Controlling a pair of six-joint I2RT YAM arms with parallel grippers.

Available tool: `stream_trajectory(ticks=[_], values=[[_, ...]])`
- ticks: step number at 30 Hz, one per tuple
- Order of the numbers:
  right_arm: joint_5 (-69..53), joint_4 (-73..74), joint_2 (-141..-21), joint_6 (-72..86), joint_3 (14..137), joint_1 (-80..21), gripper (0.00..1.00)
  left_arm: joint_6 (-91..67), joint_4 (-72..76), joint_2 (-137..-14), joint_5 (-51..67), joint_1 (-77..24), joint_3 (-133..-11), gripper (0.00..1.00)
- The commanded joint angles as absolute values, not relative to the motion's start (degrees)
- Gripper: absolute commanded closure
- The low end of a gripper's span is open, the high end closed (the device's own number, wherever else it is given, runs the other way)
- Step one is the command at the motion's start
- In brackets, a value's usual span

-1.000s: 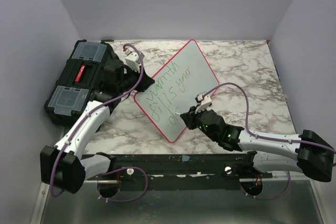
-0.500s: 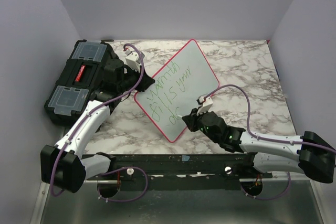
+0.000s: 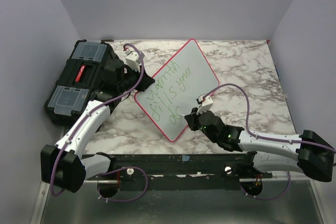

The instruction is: Write a sentence on the whiteboard

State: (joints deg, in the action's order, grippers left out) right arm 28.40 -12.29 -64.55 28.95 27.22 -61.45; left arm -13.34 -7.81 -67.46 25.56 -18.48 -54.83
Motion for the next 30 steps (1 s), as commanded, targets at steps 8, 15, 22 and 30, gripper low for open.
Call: stream_trajectory(ticks=[8, 15, 22, 30], values=[[32.6, -12.2, -68.5, 26.1, 32.8, -61.5, 0.99, -10.8, -7.4, -67.2, 25.1, -18.7, -54.9, 1.00], [32.6, -12.9, -69.9, 25.4, 34.6, -61.5, 0.99, -10.7, -7.3, -67.3, 25.2, -18.7, -54.9, 1.00], [32.7, -12.9, -69.5, 24.4, 35.2, -61.5, 0.99, -10.7, -7.1, -67.5, 25.3, -18.7, -54.9, 1.00], [32.1, -12.7, -69.9, 23.6, 35.5, -61.5, 0.99, -10.7, -7.1, -67.3, 25.3, -18.7, -54.8, 1.00]])
